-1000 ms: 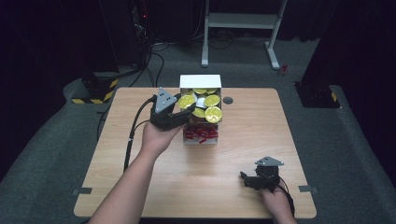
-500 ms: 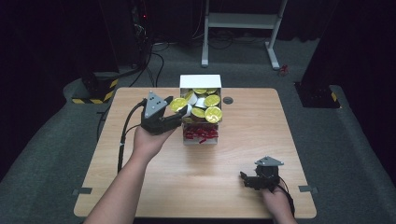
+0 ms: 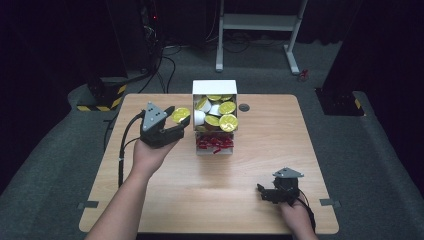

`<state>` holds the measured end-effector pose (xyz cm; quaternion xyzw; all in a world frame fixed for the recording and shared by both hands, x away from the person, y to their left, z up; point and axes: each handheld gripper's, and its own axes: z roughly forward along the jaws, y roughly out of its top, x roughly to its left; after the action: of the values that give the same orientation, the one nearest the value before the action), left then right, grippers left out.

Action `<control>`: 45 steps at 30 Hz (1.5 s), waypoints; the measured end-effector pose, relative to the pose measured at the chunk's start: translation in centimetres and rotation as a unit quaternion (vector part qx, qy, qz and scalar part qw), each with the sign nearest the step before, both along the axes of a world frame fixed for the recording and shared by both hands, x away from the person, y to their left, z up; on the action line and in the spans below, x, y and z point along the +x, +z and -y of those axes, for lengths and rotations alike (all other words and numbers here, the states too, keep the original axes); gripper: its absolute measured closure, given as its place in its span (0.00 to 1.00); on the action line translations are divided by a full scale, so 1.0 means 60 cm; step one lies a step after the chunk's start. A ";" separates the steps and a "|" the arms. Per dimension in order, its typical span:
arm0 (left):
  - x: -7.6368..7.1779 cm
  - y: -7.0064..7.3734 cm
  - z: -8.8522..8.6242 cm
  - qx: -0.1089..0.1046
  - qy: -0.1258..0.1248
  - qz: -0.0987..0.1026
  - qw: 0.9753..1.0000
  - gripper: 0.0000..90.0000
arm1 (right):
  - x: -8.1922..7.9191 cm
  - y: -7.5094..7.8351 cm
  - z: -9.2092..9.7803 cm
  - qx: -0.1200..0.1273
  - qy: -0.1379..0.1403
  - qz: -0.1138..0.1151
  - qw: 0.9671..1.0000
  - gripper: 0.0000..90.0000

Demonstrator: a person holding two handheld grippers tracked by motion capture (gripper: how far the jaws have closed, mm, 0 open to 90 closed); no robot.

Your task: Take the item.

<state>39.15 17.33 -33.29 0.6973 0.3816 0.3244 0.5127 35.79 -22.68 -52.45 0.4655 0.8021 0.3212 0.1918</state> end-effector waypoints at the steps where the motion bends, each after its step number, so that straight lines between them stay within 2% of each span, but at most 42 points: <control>1: 0.000 -0.001 -0.003 0.001 0.001 0.001 1.000 0.43 | 0.000 0.000 0.000 0.000 0.000 0.000 1.000 0.09; 16: -0.006 -0.027 -0.038 -0.005 0.020 -0.012 1.000 0.43 | 0.000 0.000 0.000 0.000 0.000 0.000 1.000 0.09; 29: -0.004 -0.066 -0.062 0.004 0.036 -0.034 0.999 0.43 | 0.000 0.000 0.000 -0.001 0.001 0.001 1.000 0.09; 39: -0.004 -0.105 -0.091 0.012 0.057 -0.062 0.996 0.43 | 0.000 0.000 0.000 0.000 0.001 0.001 1.000 0.09; 45: -0.002 -0.138 -0.099 0.021 0.068 -0.082 0.994 0.43 | 0.000 0.000 0.000 -0.001 0.001 0.001 1.000 0.09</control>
<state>39.02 23.29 -41.60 0.7048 0.4621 0.3077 0.4416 35.80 -22.70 -52.47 0.4641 0.8026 0.3214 0.1927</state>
